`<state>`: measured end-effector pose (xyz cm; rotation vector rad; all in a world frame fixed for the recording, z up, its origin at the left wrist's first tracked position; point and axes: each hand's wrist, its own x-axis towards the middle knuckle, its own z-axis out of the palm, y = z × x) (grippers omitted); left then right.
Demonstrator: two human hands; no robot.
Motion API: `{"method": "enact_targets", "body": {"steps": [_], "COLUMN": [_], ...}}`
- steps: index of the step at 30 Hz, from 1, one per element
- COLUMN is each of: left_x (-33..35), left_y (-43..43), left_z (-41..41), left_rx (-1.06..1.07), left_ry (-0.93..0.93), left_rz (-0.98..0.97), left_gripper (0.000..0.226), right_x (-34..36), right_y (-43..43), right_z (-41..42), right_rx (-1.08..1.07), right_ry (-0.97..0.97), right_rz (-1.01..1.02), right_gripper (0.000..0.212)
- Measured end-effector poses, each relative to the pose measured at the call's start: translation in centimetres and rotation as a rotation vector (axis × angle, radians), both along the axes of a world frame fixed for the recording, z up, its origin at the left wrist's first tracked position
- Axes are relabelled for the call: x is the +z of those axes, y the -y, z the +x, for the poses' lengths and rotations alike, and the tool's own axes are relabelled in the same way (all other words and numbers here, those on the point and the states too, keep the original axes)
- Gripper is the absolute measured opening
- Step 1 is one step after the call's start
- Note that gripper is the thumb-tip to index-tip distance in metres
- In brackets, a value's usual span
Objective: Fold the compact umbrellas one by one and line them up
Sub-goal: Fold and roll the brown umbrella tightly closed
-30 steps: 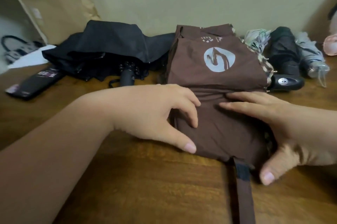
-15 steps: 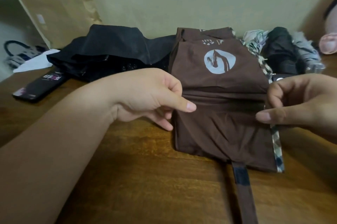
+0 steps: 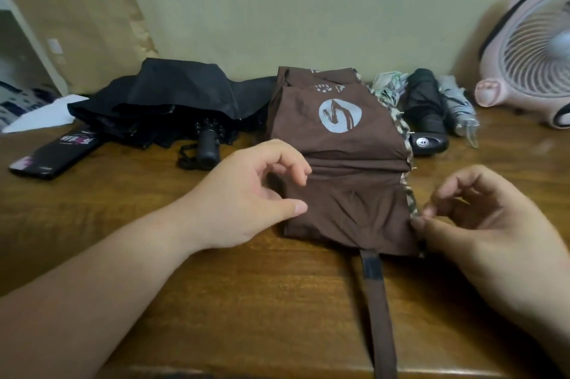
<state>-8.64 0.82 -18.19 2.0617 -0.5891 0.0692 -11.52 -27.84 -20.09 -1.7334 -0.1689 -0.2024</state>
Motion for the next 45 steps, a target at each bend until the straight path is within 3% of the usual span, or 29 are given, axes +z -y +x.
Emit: {"method": "enact_targets", "body": {"steps": [2,7,13,19,25,30,32,35,39,42,45], "left_x": [0.2,-0.1,-0.3,0.3,-0.3,-0.9,-0.1,1.6,3.3,2.7,1.5], "left_y": [0.6,0.6,-0.4,-0.7,-0.1,0.5,1.1,2.3,3.4,3.1,2.4], "left_z": [-0.5,-0.9,0.3,0.0,-0.1,0.3,0.6,1.4,3.1,3.7,3.7], "left_rx": [-0.054,-0.154,-0.172,-0.262,-0.144,-0.132,-0.181,-0.211,-0.208,-0.199,-0.179], "left_ry": [-0.027,-0.046,-0.179,-0.190,0.058,0.384,0.315,0.004,-0.077,-0.111,-0.135], "left_rz": [0.063,0.168,0.164,0.296,0.411,0.639,0.727,0.897,1.105,1.062,0.862], "left_gripper": [0.030,0.026,0.031,0.021,0.016,0.024,0.040,0.073,0.093,0.098,0.080], "right_x": [-0.1,-0.8,-1.2,-1.4,-1.1,-0.6,0.5,2.5,3.6,2.8,2.1], "right_y": [-0.4,-0.3,-0.1,-0.4,-0.5,-0.6,-0.5,-0.7,-1.5,-0.9,0.2], "right_z": [-0.4,-1.6,-1.7,-2.5,-2.7,-2.6,-1.7,1.3,6.2,8.6,9.7], "right_rx": [0.022,0.048,0.045,0.000,0.040,0.046,0.082,0.234,0.416,0.377,0.340], "right_ry": [0.021,0.156,0.163,0.381,0.398,0.361,0.377,0.407,0.303,0.343,0.357], "right_rz": [0.013,-0.269,-0.339,-0.585,-0.644,-0.854,-0.964,-1.024,-1.092,-1.183,-1.138], "right_gripper": [0.045,0.060,0.055,0.040,0.019,0.006,0.014,0.023,0.041,0.044,0.055]}}
